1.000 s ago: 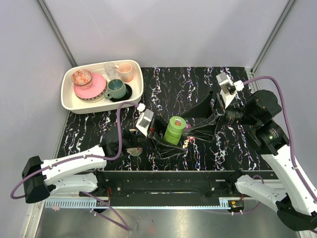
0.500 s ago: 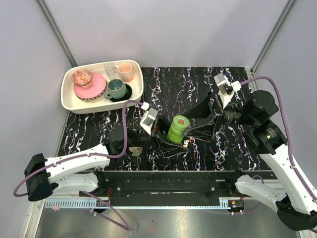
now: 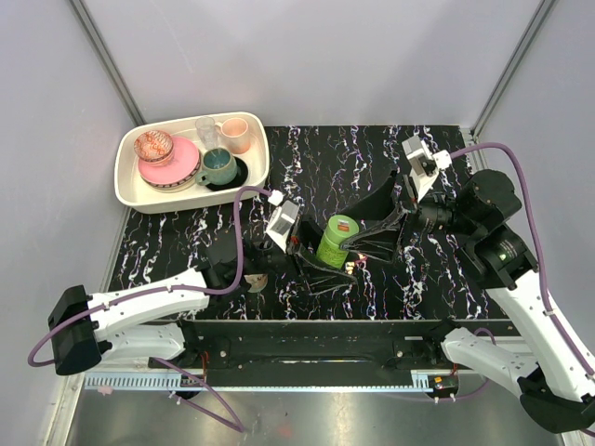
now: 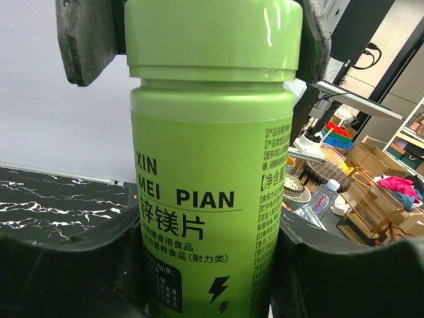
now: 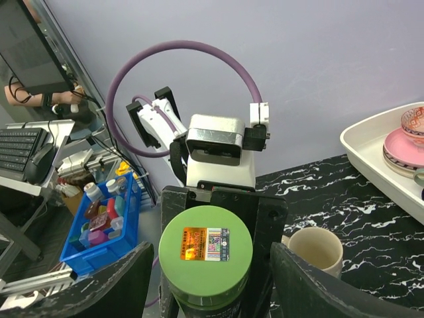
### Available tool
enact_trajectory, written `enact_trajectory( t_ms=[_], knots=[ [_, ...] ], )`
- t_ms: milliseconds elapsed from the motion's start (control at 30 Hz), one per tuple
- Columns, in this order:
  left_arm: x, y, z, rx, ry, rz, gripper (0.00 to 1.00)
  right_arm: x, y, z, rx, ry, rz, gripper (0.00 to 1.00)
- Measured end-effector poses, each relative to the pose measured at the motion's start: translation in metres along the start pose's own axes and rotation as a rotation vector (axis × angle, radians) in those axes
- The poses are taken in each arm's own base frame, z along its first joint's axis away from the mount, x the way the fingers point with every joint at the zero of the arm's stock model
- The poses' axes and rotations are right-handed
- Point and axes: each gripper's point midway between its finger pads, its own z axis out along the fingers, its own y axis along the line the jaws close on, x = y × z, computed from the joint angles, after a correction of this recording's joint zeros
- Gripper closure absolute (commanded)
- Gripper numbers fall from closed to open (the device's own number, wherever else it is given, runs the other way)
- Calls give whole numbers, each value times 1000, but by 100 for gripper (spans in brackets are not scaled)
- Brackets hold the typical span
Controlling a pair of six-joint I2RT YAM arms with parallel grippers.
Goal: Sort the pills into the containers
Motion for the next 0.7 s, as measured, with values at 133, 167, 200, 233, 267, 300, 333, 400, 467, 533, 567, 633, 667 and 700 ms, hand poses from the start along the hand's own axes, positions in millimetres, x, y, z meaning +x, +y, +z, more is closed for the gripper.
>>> enact_trajectory(
  t_ms=[133, 167, 200, 233, 267, 300, 333, 400, 467, 533, 567, 633, 667, 700],
  knots=[
    [0, 0, 0, 1, -2, 1, 100, -2, -1, -1, 13, -10, -3, 25],
    [0, 0, 0, 1, -2, 1, 100, -2, -1, -1, 15, -11, -3, 25],
    [0, 0, 0, 1, -2, 2, 100, -2, 0, -1, 15, -12, -4, 25],
    [0, 0, 1, 2, -3, 2, 100, -3, -1, -1, 18, -14, -3, 25],
    [0, 1, 1, 2, -3, 2, 100, -3, -1, -1, 20, -15, -2, 25],
    [0, 1, 1, 1, -2, 2, 100, -3, -1, -1, 22, -17, -2, 25],
    [0, 1, 1, 1, -2, 2, 100, -4, -1, -1, 25, -19, 1, 25],
    [0, 1, 1, 2, -3, 2, 100, -4, -2, -1, 31, -21, 5, 25],
    [0, 1, 1, 2, -3, 2, 100, -5, -3, -1, 37, -24, 10, 27],
    [0, 1, 1, 2, -3, 1, 100, -5, -3, -1, 38, -24, 13, 30],
    [0, 1, 1, 2, -3, 1, 100, -5, -3, -1, 38, -25, 14, 33],
    [1, 1, 1, 1, -2, 1, 100, -5, -3, -1, 40, -25, 19, 44],
    [1, 2, 1, 1, -2, 0, 100, -5, -3, -1, 39, -26, 24, 48],
    [1, 3, 1, -5, -1, -2, 100, -5, -2, -1, 39, -27, 29, 56]
  ],
)
